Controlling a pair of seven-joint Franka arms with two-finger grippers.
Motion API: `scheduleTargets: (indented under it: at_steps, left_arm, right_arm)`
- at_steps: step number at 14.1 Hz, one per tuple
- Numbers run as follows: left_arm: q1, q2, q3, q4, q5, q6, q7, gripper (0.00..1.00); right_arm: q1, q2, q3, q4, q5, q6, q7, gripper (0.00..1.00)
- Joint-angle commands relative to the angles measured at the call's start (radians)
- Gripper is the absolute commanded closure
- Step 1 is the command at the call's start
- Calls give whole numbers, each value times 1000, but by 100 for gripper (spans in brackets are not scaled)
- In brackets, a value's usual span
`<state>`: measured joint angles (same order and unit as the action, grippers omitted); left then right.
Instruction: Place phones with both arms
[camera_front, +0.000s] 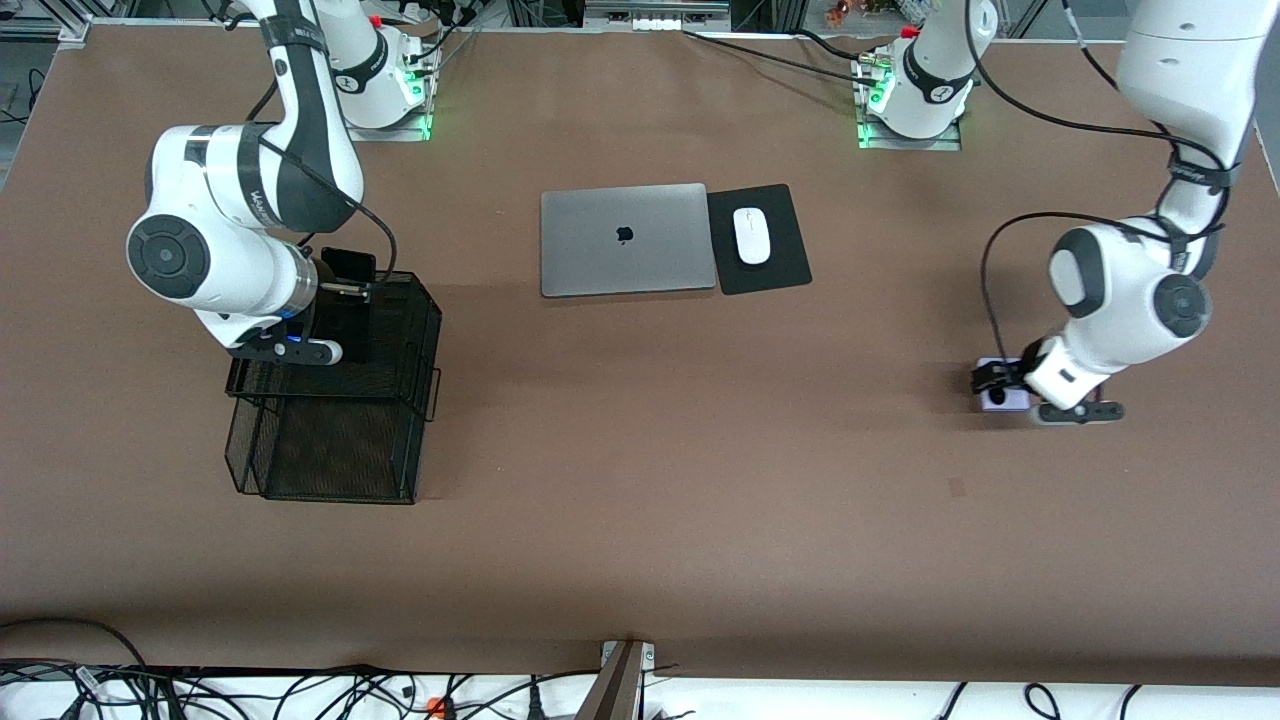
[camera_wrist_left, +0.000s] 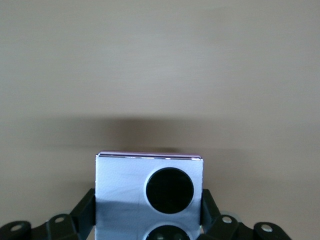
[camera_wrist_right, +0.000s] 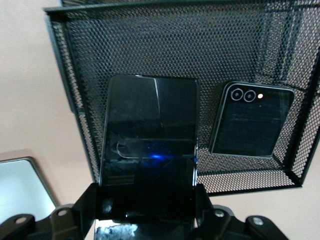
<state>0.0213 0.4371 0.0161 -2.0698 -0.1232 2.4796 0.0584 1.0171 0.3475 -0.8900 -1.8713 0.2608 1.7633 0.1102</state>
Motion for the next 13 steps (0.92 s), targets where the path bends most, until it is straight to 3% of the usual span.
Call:
scheduleTargets:
  at_steps: [1,4,7,10,13]
  left_arm:
    - [-148,-15,18,49,22,-77,-159,100]
    - [-308,15,18,149,69,-178,-337,100]
    - [-447,104,18,333,117,-347,-530,100]
    - [-575,218,16,489,119,-364,-743,100]
    - [-655,323,16,611,106,-364,-834,100]
  right_arm:
    - [1,24,-9,-5,-12,31,-7,85]
    - [-15,48,-6,-3,0,48,-9,84]
    - [-14,73,-4,-3,46,68,-9,84]
    - [-14,108,-4,1,130,71,-9,84]
    - [-14,123,-3,-2,138,90,-9,83]
